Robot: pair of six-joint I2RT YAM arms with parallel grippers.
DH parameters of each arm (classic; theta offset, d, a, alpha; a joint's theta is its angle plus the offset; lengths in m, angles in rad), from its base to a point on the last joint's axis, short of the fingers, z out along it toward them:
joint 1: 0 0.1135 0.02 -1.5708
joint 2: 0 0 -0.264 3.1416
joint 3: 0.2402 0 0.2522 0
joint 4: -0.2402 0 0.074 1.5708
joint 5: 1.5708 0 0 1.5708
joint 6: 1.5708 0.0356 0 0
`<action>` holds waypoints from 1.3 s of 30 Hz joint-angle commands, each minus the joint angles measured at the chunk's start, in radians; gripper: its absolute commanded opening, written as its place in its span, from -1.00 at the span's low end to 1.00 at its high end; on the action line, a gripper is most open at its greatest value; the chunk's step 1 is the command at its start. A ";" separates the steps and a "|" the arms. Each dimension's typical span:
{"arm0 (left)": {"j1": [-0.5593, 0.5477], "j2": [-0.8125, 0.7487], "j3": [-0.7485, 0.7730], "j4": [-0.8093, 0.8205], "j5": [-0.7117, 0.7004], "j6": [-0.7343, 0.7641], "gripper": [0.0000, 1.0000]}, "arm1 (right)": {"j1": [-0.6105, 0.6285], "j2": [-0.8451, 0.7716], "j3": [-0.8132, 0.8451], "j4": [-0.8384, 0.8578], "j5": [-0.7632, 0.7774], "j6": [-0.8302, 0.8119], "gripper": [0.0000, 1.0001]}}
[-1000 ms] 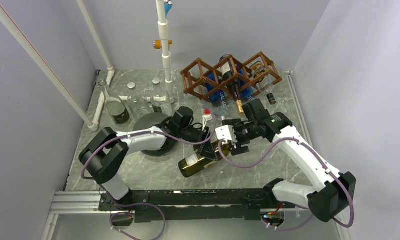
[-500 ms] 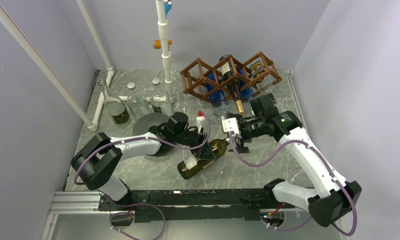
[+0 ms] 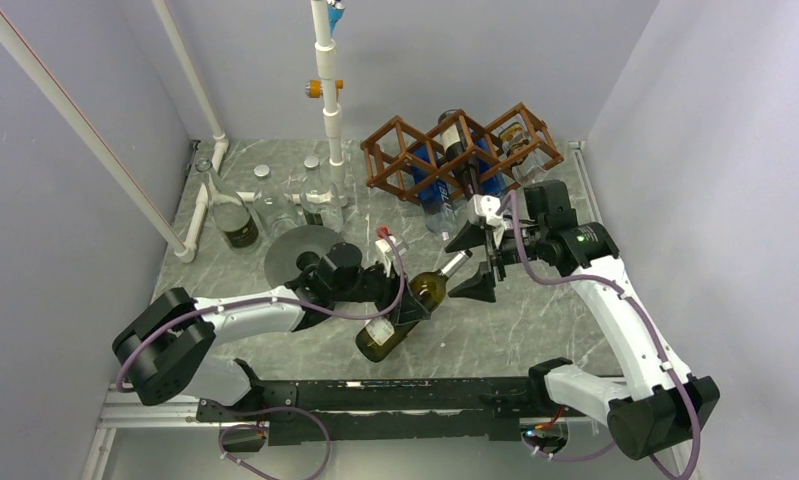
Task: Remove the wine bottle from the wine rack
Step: Place the wine bottle at the corner of the board.
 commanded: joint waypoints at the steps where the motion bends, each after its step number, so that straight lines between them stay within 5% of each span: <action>1: -0.032 -0.071 -0.023 0.176 -0.152 0.012 -1.00 | -0.022 -0.002 -0.018 0.131 -0.139 0.180 0.99; 11: -0.111 -0.119 -0.105 0.290 -0.379 0.039 -1.00 | -0.113 -0.006 -0.112 0.446 -0.122 0.560 0.99; 22: -0.194 -0.127 -0.148 0.373 -0.565 0.068 -1.00 | -0.131 0.003 -0.219 0.728 0.069 0.942 0.99; 28: -0.218 -0.123 -0.151 0.395 -0.632 0.085 -1.00 | -0.132 0.010 -0.260 0.797 0.179 1.065 0.99; 39: -0.253 -0.111 -0.144 0.444 -0.689 0.121 -1.00 | -0.130 0.043 -0.351 0.971 0.114 1.241 0.99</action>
